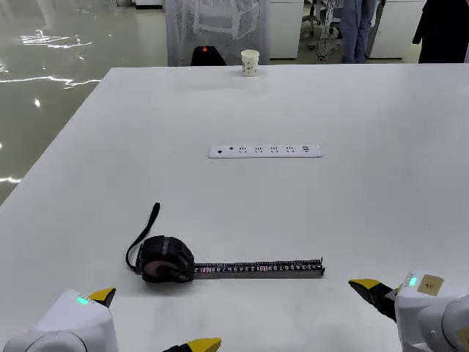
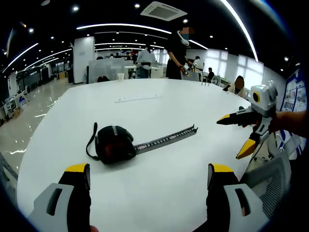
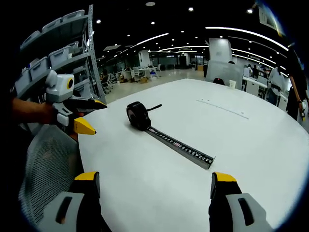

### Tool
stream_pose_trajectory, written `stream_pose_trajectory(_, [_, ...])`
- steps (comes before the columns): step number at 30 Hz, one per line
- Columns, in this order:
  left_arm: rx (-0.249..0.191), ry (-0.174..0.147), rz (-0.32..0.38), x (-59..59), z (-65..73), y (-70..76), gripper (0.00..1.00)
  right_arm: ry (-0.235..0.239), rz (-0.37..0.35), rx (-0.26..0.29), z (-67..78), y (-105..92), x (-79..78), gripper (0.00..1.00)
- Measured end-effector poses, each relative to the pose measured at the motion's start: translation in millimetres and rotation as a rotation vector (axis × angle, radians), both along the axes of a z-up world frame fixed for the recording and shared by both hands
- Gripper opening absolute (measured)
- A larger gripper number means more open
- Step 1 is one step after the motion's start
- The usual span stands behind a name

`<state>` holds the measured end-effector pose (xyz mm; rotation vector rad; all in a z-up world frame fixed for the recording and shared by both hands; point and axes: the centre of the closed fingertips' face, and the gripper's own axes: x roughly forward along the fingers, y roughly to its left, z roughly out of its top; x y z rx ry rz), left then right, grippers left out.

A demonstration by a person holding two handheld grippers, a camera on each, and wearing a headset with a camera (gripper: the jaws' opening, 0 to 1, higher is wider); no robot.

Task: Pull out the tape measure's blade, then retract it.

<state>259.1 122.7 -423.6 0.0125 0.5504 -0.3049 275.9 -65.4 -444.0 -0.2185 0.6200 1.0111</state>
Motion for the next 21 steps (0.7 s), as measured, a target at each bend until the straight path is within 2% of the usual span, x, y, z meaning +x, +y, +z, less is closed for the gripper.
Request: stream_pose_trajectory(21, [-0.002, 0.002, 0.025, 13.3, -6.1, 3.6, 0.99, 0.011, 0.15, -0.048, -7.0, -4.0, 16.9, 0.9])
